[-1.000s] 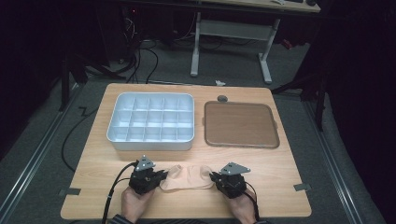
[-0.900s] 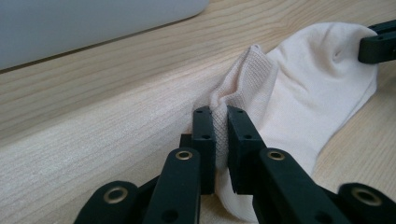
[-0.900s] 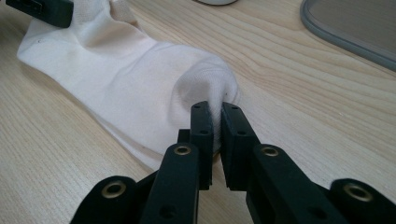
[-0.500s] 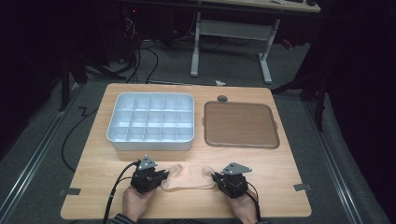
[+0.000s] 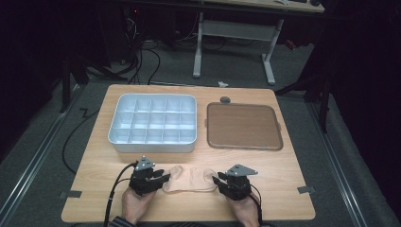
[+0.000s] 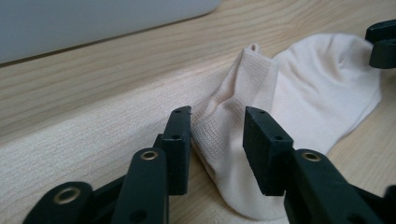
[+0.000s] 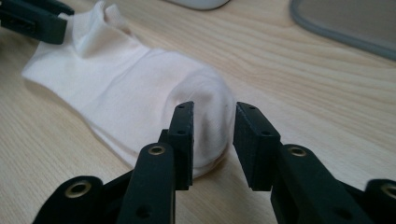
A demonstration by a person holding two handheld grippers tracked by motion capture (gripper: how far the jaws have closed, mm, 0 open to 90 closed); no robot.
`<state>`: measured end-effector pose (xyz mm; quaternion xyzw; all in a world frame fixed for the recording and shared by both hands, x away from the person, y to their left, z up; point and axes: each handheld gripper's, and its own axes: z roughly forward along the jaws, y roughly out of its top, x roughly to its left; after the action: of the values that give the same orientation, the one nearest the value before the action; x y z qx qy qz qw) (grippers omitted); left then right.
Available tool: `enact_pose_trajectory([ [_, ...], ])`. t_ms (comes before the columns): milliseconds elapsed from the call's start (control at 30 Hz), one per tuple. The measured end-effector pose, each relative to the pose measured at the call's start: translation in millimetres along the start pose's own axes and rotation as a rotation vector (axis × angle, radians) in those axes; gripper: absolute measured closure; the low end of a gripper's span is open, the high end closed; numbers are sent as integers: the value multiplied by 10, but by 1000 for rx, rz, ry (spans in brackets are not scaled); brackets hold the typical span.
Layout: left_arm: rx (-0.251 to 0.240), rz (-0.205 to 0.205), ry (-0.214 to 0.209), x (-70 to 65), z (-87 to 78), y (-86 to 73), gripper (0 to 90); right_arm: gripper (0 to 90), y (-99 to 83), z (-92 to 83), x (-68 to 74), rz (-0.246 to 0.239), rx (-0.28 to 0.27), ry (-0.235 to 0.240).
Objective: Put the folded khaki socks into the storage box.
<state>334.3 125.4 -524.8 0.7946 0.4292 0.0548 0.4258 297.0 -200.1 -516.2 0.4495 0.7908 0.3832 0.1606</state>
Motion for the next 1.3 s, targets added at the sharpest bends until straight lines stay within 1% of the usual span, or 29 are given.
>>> enact_pose_trajectory([
  [67,-6,-8,-8,6,-27,9,590,690,21,-46,5,1,-14,-12],
  [133,-8,-7,-13,13,-45,28,561,732,43,-90,20,2,-20,-5],
  [167,-17,-14,-19,20,-48,35,552,753,53,-110,38,-4,-24,-3],
  [200,-16,-20,-23,34,-47,47,541,775,62,-124,60,-12,-28,-1],
  [233,-9,-20,-18,35,-44,63,533,793,72,-133,86,-17,-29,7],
  [267,-9,-14,-16,31,-42,81,530,811,82,-135,114,-25,-31,16],
  [300,-11,-9,-21,25,-41,101,525,838,109,-124,183,-44,-28,29],
  [333,-10,-5,-25,13,-36,124,525,838,109,-124,183,-44,-28,29],
  [367,-9,2,-27,3,-30,148,522,849,123,-112,218,-44,-28,39],
  [500,7,19,-44,-17,28,246,511,869,179,-8,338,-57,-23,85],
  [633,31,19,-62,-13,112,320,507,871,221,134,464,-70,-9,123],
  [700,41,25,-63,-23,159,347,505,874,235,210,505,-79,-1,134],
  [767,47,17,-78,-21,202,358,504,874,240,275,538,-80,2,140],
  [900,65,12,-68,-17,296,364,505,874,227,360,577,-86,19,136],
  [1000,63,12,-59,-36,346,382,505,877,201,396,579,-95,36,133],
  [1100,72,16,-34,-47,402,396,517,880,172,414,580,-98,57,125],
  [1133,76,15,-21,-46,422,398,525,881,162,421,577,-103,61,123],
  [1200,81,17,20,-33,455,398,546,886,142,429,574,-108,59,124],
  [1267,76,29,69,-25,460,403,573,889,142,425,575,-116,64,119],
  [1300,84,35,84,-22,456,413,581,889,140,428,578,-112,61,121],
])
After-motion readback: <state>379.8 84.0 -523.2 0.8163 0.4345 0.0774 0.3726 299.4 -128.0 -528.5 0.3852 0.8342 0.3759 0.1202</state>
